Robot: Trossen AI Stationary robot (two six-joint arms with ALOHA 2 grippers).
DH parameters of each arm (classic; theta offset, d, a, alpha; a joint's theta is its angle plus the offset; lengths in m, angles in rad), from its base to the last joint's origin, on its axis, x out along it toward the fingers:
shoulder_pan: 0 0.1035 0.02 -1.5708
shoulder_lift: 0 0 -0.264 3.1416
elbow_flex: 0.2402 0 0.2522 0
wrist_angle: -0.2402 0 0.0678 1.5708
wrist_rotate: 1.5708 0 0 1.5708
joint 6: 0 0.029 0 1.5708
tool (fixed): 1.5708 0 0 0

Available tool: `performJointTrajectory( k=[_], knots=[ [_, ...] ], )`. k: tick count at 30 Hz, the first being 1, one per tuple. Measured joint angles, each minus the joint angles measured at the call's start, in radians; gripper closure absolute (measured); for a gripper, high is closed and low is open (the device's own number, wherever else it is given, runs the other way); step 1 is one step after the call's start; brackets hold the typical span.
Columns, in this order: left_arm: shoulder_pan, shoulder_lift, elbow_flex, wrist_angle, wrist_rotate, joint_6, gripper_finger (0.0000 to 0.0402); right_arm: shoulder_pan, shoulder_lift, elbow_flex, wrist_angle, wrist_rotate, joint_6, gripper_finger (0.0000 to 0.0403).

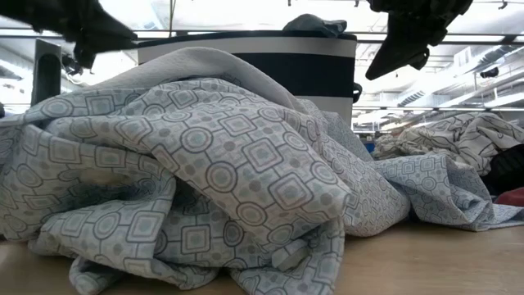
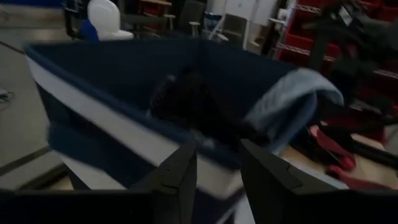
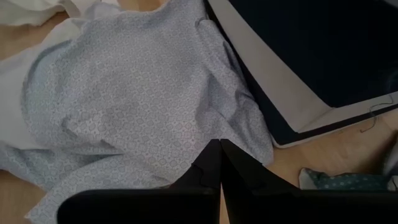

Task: Sort clothes
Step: Put the top black underwear into the bin

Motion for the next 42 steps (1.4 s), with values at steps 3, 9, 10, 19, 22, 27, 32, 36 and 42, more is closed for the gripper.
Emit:
performJointTrajectory(
  k=[3, 9, 10, 19, 22, 27, 32, 36, 42],
  knots=[
    [0.000, -0.046, -0.071, 0.006, 0.032, -0.023, 0.0277, -0.005, 0.000, 0.000, 0.000, 0.000, 0.000, 0.0398],
    [-0.049, -0.075, -0.189, 0.134, 0.098, -0.065, 0.0281, -0.020, 0.000, 0.000, 0.016, 0.001, -0.017, 0.0398],
    [-0.065, -0.075, -0.205, 0.150, 0.099, -0.069, 0.0283, -0.021, 0.000, 0.000, 0.027, 0.001, -0.029, 0.0398],
    [-0.193, -0.074, -0.259, 0.177, 0.032, -0.098, 0.0302, -0.022, 0.000, 0.000, 0.184, 0.085, -0.197, 0.0401],
    [-0.217, -0.074, -0.259, 0.181, 0.023, -0.109, 0.0303, -0.023, 0.000, 0.015, 0.216, 0.138, -0.268, 0.0401],
    [-0.257, -0.074, -0.275, 0.215, 0.009, -0.144, 0.0303, -0.028, 0.000, 0.092, 0.288, 0.169, -0.396, 0.0402],
    [-0.308, -0.053, -0.361, 0.403, -0.004, -0.149, 0.0303, -0.109, 0.005, 0.183, 0.291, 0.177, -0.483, 0.0402],
    [-0.347, -0.025, -0.446, 0.549, -0.055, -0.160, 0.0303, -0.248, 0.066, 0.251, 0.263, 0.003, -0.448, 0.0402],
    [-0.398, 0.016, -0.478, 0.621, -0.127, -0.222, 0.0303, -0.421, 0.284, 0.425, 0.138, -0.184, -0.396, 0.0403]
  ],
)
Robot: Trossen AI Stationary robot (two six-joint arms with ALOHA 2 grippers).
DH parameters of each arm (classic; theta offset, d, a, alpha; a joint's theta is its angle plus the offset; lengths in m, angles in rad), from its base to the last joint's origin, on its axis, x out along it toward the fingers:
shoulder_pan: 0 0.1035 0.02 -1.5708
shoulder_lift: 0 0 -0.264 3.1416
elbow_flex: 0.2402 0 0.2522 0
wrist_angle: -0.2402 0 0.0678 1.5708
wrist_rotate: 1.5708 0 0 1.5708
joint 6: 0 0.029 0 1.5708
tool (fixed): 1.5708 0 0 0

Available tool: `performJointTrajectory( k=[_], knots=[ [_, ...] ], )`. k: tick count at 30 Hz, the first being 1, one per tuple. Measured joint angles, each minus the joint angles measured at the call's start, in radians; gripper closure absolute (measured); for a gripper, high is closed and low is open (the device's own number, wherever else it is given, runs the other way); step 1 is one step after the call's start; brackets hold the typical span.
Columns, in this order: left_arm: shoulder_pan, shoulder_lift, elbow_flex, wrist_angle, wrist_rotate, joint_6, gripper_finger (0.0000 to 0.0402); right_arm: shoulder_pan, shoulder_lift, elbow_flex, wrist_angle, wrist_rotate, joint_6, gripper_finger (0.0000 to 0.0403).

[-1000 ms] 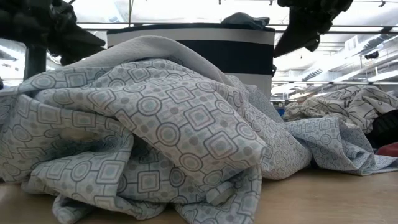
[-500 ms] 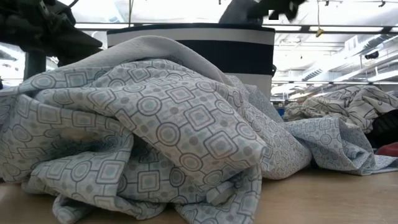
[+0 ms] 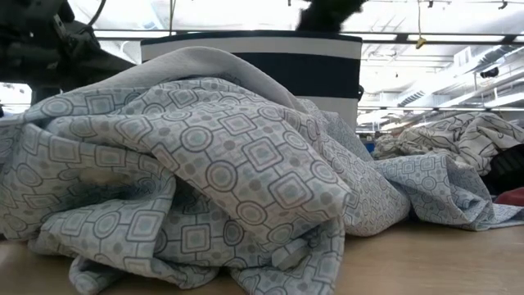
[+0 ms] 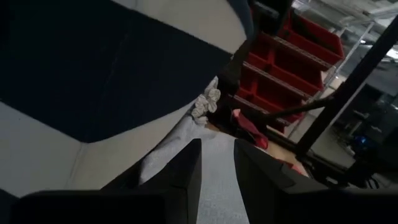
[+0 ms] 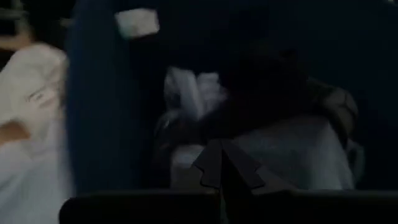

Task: Sort clothes
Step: Put the top black underwear into the bin, then put the white patterned shirt into the bin

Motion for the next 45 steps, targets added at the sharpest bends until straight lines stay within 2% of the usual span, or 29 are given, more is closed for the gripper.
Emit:
performJointTrajectory(
  k=[3, 8, 13, 18, 22, 26, 32, 34, 38, 45],
  knots=[
    [-0.028, 0.028, 0.000, 0.068, -0.039, 0.026, 0.0303, -0.079, 0.130, 0.163, -0.044, -0.114, 0.007, 0.0403],
    [-0.059, 0.059, 0.000, 0.113, -0.038, 0.077, 0.0303, -0.147, 0.381, 0.391, -0.279, -0.150, 0.042, 0.0403],
    [-0.076, 0.082, 0.000, 0.100, -0.031, 0.076, 0.0303, -0.164, 0.563, 0.486, -0.398, -0.167, 0.037, 0.0403],
    [-0.076, 0.091, 0.000, 0.083, -0.030, 0.077, 0.0303, -0.179, 0.602, 0.529, -0.405, -0.169, 0.018, 0.0402],
    [-0.083, 0.093, 0.000, 0.058, -0.028, 0.074, 0.0303, -0.182, 0.537, 0.569, -0.436, -0.187, 0.001, 0.0402],
    [-0.092, 0.113, 0.000, 0.016, -0.035, 0.073, 0.0303, -0.172, 0.410, 0.594, -0.470, -0.186, -0.012, 0.0400],
    [-0.092, 0.143, 0.000, 0.006, -0.040, 0.145, 0.0303, -0.117, 0.214, 0.592, -0.614, -0.173, 0.009, 0.0401],
    [-0.092, 0.149, 0.000, 0.006, -0.041, 0.157, 0.0303, -0.078, 0.150, 0.592, -0.683, -0.122, 0.039, 0.0401],
    [-0.092, 0.153, 0.000, 0.006, -0.042, 0.155, 0.0303, 0.045, 0.006, 0.531, -0.771, 0.048, 0.142, 0.0400],
    [-0.092, 0.158, 0.000, 0.006, -0.021, 0.133, 0.0303, 0.359, -0.260, 0.257, -0.785, 0.258, 0.474, 0.0401]
  ],
)
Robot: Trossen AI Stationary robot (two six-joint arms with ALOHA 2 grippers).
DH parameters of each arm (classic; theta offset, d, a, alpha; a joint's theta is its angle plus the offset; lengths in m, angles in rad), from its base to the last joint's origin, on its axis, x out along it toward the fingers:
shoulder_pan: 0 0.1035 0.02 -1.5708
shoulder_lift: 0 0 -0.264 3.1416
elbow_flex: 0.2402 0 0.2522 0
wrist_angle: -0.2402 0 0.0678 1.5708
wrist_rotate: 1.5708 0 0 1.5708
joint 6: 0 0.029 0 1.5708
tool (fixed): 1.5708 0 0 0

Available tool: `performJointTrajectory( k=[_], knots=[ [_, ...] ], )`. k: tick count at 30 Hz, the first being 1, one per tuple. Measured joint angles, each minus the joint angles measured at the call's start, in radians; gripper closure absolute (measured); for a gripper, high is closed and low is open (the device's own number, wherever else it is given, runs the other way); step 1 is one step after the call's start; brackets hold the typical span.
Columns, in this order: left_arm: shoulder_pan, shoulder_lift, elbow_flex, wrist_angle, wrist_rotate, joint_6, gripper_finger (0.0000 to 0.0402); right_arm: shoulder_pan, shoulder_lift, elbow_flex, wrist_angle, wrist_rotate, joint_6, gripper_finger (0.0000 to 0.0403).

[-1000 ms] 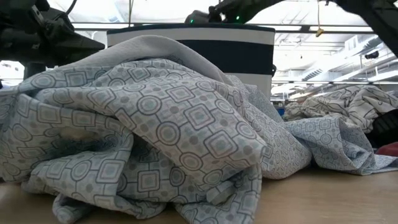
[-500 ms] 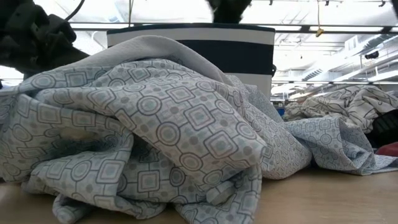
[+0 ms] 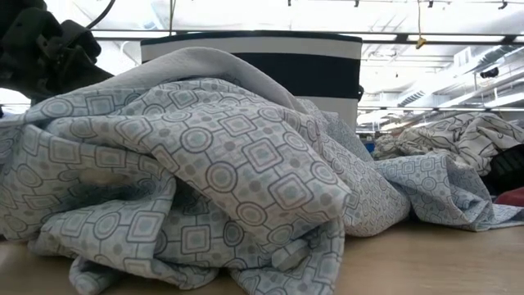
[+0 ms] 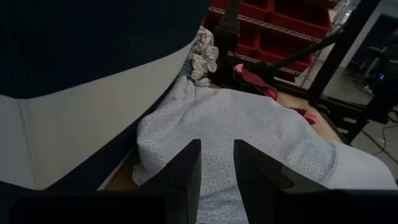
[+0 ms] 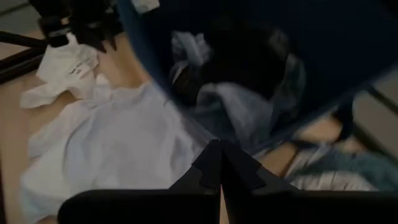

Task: Sort clothes
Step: Put the white patterned shirt into the bin

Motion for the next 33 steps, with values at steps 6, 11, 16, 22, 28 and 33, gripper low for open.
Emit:
performJointTrajectory(
  k=[6, 11, 16, 22, 28, 33],
  knots=[
    [0.000, 0.000, 0.000, 0.000, 0.000, 0.041, 0.0303, 0.241, -0.158, -0.262, -0.005, 0.119, 0.332, 0.0399],
    [0.000, 0.000, 0.000, 0.001, 0.000, 0.053, 0.0303, 0.339, -0.222, -0.416, -0.040, 0.146, 0.525, 0.0400],
    [0.000, 0.000, 0.000, 0.000, 0.000, 0.055, 0.0303, 0.356, -0.251, -0.523, -0.141, 0.190, 0.687, 0.0400],
    [0.000, 0.000, 0.000, 0.000, 0.000, 0.055, 0.0303, 0.313, -0.296, -0.628, -0.267, 0.267, 0.895, 0.0392],
    [0.000, 0.000, 0.000, 0.000, 0.000, 0.055, 0.0303, 0.224, -0.368, -0.709, -0.294, 0.218, 0.941, 0.0368],
    [0.000, 0.000, 0.000, 0.000, 0.000, 0.079, 0.0303, 0.133, -0.429, -0.749, -0.292, 0.178, 0.899, 0.0320]
  ],
)
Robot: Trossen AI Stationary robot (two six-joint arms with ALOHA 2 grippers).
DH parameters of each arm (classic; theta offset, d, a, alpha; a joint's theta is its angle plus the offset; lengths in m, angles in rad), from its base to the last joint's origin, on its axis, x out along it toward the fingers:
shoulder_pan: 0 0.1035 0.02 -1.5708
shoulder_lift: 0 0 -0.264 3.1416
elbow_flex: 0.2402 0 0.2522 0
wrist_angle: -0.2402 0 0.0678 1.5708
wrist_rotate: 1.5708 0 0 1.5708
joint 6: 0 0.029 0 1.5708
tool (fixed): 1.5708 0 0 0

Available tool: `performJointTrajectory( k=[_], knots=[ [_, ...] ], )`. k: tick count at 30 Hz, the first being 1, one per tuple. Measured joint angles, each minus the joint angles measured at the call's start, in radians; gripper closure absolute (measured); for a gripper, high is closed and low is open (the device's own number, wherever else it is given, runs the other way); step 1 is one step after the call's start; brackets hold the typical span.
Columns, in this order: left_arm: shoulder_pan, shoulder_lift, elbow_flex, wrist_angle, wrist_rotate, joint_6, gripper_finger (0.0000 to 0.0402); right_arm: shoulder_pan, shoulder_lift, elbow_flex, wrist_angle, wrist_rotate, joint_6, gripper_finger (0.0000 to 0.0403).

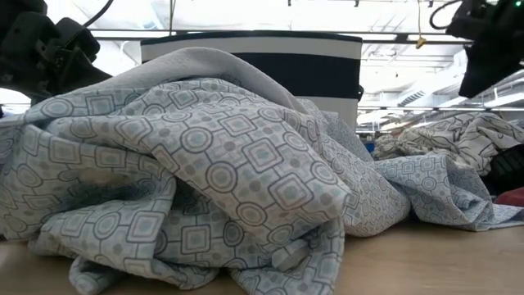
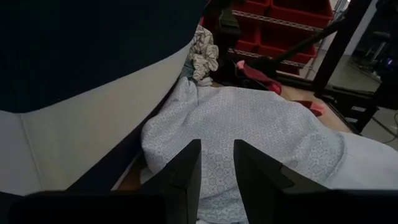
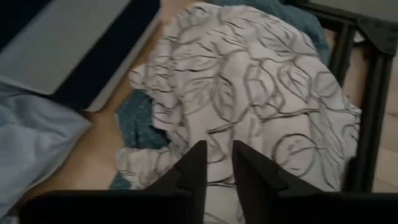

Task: Sort clothes
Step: Put the white patterned shirt into the bin

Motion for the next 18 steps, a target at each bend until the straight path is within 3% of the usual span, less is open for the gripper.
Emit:
performJointTrajectory(
  k=[9, 15, 18],
  knots=[
    [0.000, 0.000, 0.000, 0.000, -0.013, 0.000, 0.0303, -0.196, -0.011, -0.016, 0.152, -0.050, -0.307, 0.0249],
    [0.000, 0.000, 0.000, 0.000, -0.013, 0.000, 0.0303, -0.374, 0.053, -0.016, 0.200, -0.066, -0.467, 0.0241],
    [0.000, 0.000, 0.000, 0.000, -0.013, 0.000, 0.0303, -0.465, 0.100, -0.016, 0.275, -0.122, -0.578, 0.0240]
  ],
)
